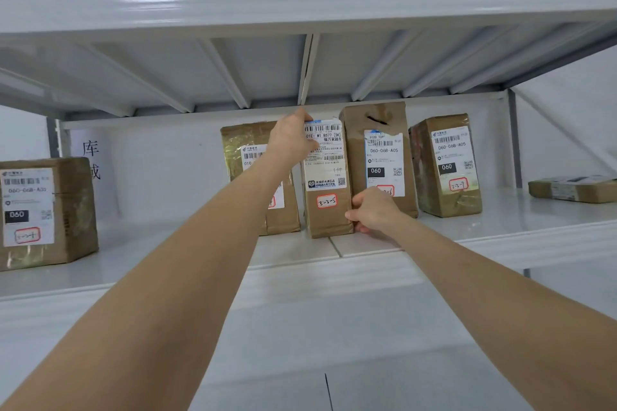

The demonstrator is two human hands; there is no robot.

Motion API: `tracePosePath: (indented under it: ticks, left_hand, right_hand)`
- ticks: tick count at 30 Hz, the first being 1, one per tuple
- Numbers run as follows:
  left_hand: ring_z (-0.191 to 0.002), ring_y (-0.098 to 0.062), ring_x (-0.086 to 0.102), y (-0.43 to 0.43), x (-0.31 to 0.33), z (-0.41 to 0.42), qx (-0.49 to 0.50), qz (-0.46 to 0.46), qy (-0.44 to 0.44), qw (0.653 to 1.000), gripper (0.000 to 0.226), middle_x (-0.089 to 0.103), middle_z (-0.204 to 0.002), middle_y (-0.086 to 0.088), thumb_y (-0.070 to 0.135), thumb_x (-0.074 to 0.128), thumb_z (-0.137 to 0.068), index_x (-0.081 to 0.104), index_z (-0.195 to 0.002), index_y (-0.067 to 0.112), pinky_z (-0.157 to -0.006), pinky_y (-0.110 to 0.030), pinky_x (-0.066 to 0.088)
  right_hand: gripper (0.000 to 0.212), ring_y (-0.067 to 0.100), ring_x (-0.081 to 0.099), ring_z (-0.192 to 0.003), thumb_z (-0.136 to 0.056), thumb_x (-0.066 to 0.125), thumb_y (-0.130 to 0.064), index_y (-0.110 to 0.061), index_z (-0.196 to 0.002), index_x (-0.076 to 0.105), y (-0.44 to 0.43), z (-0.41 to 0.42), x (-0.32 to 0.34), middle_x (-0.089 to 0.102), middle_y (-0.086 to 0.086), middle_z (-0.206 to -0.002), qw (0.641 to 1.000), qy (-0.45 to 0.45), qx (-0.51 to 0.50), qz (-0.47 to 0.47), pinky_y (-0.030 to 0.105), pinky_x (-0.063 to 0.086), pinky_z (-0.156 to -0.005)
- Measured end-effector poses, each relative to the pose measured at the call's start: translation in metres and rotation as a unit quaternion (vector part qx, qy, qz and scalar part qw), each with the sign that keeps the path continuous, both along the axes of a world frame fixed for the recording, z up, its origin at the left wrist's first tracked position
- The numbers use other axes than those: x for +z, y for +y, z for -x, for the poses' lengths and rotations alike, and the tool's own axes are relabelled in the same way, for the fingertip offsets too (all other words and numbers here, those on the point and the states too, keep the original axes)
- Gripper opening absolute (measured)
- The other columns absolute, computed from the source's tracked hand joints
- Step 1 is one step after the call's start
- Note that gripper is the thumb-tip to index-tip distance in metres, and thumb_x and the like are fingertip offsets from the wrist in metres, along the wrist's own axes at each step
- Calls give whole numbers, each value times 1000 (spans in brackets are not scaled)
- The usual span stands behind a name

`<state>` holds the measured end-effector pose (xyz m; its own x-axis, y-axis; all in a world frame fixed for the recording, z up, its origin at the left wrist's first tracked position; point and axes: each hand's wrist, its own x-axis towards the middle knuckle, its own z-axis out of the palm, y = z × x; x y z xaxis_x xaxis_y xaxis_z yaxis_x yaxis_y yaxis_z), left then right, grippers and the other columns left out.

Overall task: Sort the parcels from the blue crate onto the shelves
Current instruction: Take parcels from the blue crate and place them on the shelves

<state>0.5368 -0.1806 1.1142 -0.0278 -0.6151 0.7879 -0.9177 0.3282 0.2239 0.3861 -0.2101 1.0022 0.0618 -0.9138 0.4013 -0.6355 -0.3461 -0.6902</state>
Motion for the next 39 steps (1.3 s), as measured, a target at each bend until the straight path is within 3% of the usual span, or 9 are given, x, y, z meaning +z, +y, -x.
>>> tracePosePath:
  ticks: [13, 21, 25, 39]
  left_hand:
    - [-113, -24, 54, -35, 1, -2, 28, -3, -8, 1000, 45, 59, -122, -11, 12, 65, -86, 49, -127, 8, -90, -34, 47]
    - [-110, -26, 56, -40, 0, -5, 32, -4, 0, 999, 44, 59, -121, -12, 12, 65, -86, 48, -127, 7, -90, -34, 49]
    - [-111, -26, 55, -40, -1, -5, 34, -8, 6, 999, 45, 58, -122, -13, 11, 64, -87, 47, -128, 7, -92, -35, 48]
    - [-110, -30, 55, -38, -5, -4, 23, -13, 19, 999, 45, 54, -123, -14, 10, 59, -88, 46, -131, 9, -94, -40, 48]
  right_hand:
    - [21, 36, 72, -82, -88, 65, -8, 10, -98, 68, -38, -10, -1, 67, 19, -78, 1000, -6, -22, -14, 44, 58, -80]
    - [17, 32, 72, -75, -88, 65, -13, 4, -90, 67, -50, -14, -4, 70, 19, -81, 999, 18, -48, 10, 42, 59, -78]
    - [8, 33, 71, -77, -83, 63, -2, 2, -89, 67, -53, -15, -4, 70, 20, -86, 997, 28, -65, 15, 45, 60, -73]
    - [10, 28, 72, -67, -84, 59, -2, 1, -89, 68, -47, -16, 0, 71, 17, -77, 996, 61, -66, 8, 40, 61, -72]
